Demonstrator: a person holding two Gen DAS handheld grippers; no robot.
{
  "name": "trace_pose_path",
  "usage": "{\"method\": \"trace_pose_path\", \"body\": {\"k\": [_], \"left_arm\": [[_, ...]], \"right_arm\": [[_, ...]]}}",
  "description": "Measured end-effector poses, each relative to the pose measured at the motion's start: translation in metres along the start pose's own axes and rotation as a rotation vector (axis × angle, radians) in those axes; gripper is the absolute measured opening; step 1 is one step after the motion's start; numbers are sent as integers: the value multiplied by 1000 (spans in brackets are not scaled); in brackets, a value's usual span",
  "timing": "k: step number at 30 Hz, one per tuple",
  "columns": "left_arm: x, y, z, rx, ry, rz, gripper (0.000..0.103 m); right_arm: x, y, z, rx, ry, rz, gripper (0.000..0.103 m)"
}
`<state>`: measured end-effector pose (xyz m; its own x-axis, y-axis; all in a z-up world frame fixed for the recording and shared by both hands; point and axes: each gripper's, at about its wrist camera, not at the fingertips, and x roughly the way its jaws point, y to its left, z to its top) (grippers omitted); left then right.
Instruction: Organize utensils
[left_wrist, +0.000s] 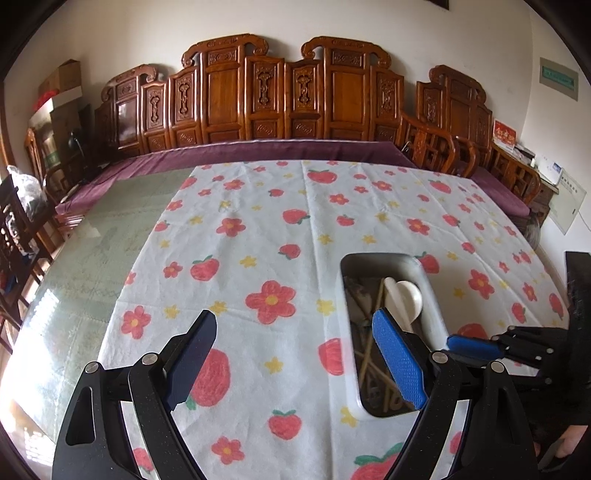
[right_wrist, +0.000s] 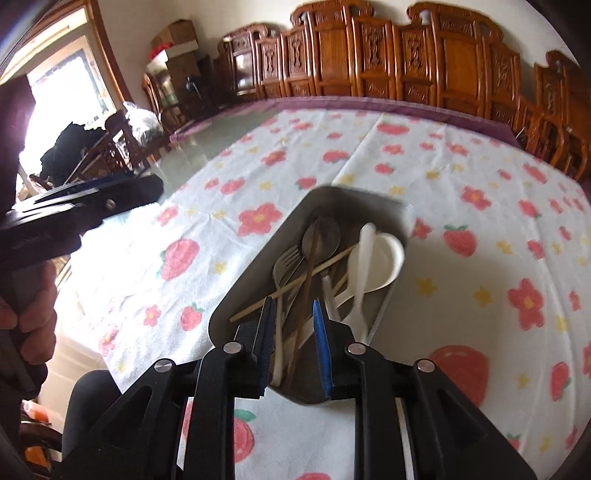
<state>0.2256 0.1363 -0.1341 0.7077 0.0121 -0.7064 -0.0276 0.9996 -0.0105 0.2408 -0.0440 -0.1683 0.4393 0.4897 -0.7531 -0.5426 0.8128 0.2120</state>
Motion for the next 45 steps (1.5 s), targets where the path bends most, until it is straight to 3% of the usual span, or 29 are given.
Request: {"method": "trace_pose_path", "body": {"k": [8,13,21,24,31,35,45], "left_arm": [[-35,-30,-1,9,-68,-5,89],[-58,-50,-6,16,-91,-7,95],[-93,-83,-21,9,-89,-32,95],[-108,-94,-29,12,-103,-43,95],[-148,-120,-32,13,-152,-65,95],[-178,-136,-29,37,-219,-20,96],[-225,-148,-26,40,-284,-54,95]], "right_arm": [[-62,-17,-9,30,-122,-67,35],[-101,-28,-20,51,-175,-110,48],[-158,-39,-47,89,-241,-209,90],[-182,-40,-57,94,-278,-244,101],[-242,-33,-71,93,-359,-297,101],[-272,-26,-73,86,-410,-317,101],[-326,-3,-71,50,-525,-347,101]]}}
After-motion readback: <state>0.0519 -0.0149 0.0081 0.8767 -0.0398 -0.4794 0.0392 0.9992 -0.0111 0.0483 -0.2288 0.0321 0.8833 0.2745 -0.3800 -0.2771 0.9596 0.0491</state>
